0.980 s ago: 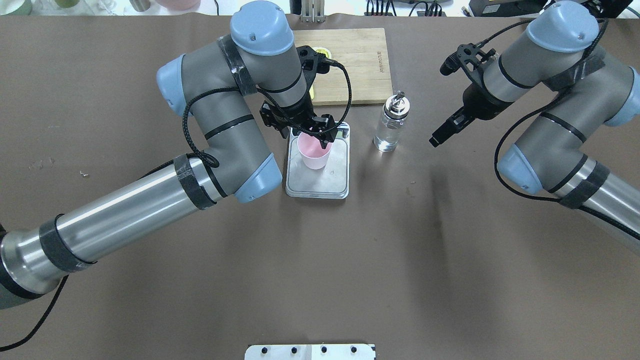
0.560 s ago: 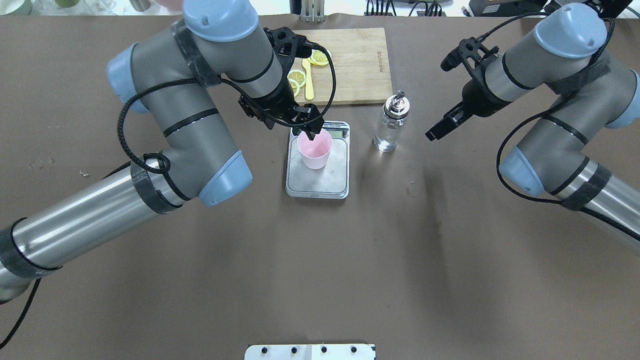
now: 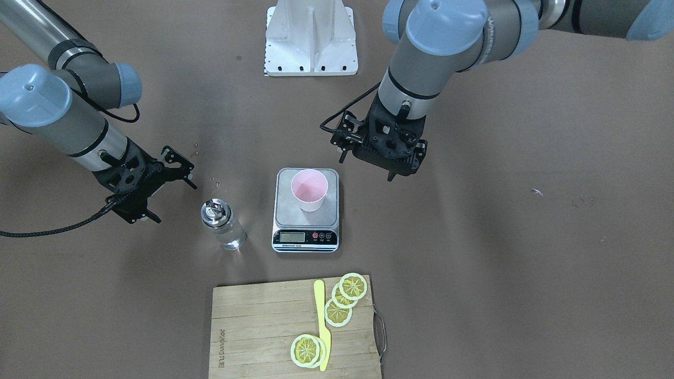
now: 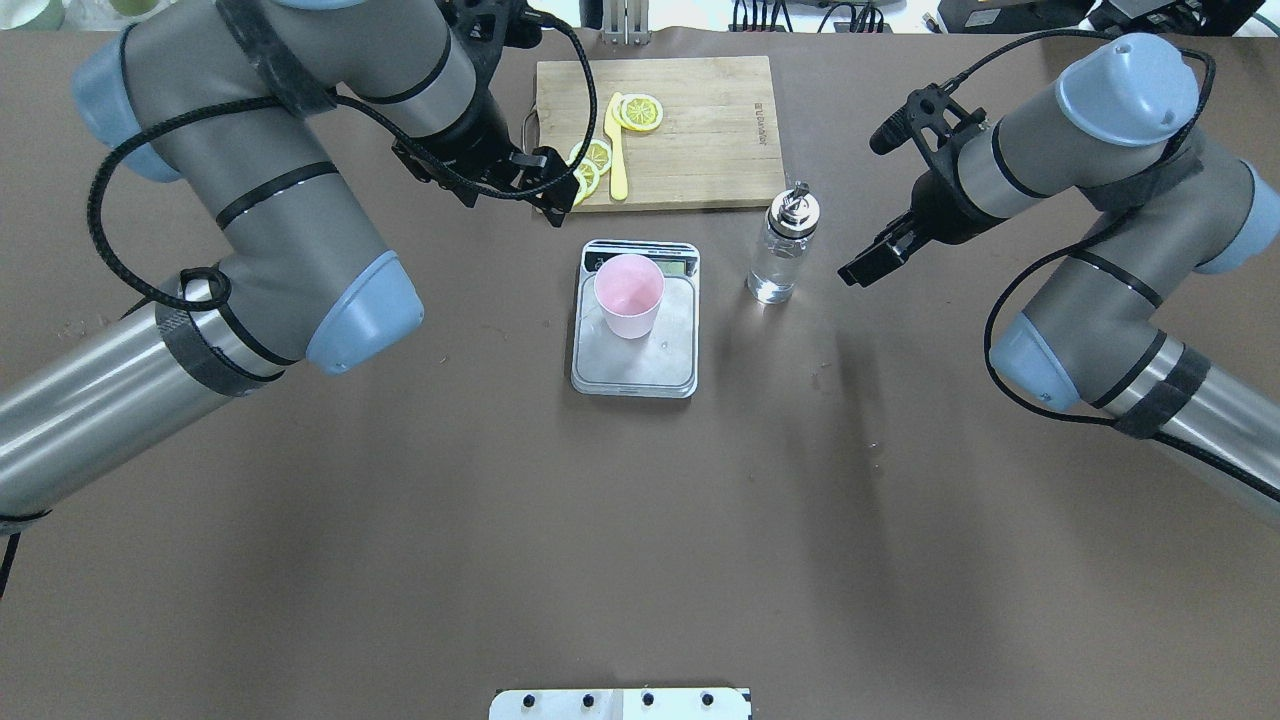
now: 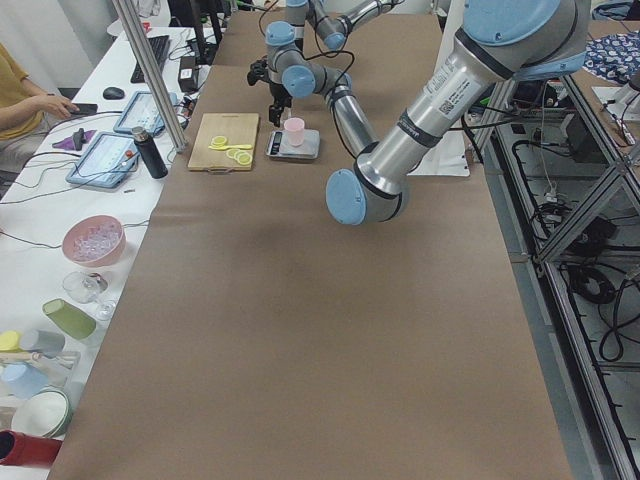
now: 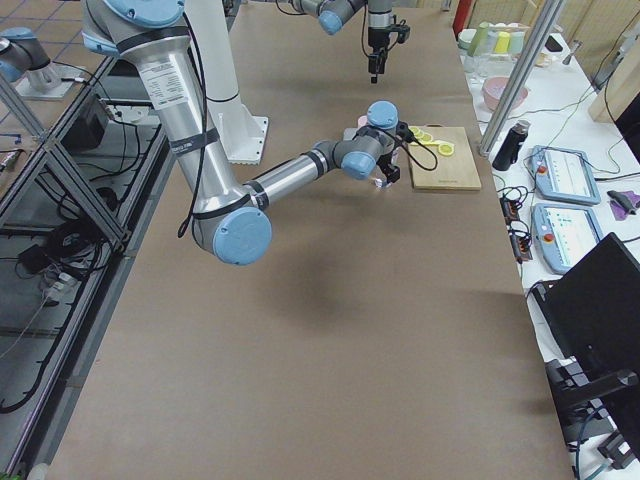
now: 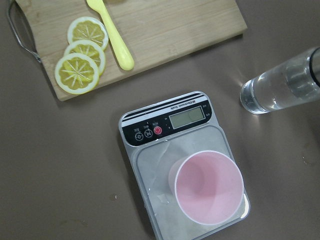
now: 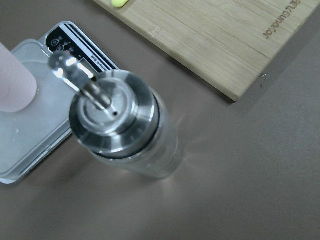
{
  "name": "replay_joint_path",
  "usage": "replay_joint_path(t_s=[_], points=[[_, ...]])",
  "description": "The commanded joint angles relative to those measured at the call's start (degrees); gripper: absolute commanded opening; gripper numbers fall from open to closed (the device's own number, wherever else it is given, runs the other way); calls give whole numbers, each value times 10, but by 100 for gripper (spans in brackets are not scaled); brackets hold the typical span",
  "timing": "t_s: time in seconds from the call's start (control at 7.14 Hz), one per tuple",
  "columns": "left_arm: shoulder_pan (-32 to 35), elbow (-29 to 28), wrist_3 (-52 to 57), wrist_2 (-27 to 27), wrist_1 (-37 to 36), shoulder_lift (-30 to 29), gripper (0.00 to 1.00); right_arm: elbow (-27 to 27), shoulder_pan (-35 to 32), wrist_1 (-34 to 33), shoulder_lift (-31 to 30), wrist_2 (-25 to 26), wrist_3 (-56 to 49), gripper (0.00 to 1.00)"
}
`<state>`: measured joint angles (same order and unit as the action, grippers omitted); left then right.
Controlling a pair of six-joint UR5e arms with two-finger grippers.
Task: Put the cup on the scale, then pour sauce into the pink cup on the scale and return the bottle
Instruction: 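Withdraw the left gripper upward while the right gripper moves to the glass bottle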
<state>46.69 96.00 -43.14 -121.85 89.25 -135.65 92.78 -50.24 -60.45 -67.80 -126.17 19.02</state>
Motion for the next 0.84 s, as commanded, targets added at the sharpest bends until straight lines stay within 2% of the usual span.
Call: replay_joint_path(t_s=[0.0, 0.28, 0.56, 0.7], points=[[13, 2, 1, 1, -1, 6, 97, -1, 17, 62, -17, 26, 34, 100], [17, 4, 1, 1, -1, 6, 97, 9, 24, 73, -11, 45, 63, 100], [18, 6, 1, 1, -1, 6, 97, 0, 48, 136, -11, 93, 93, 100], [18, 5, 1, 2, -1, 6, 97, -8, 59, 148, -13, 107, 98, 100]])
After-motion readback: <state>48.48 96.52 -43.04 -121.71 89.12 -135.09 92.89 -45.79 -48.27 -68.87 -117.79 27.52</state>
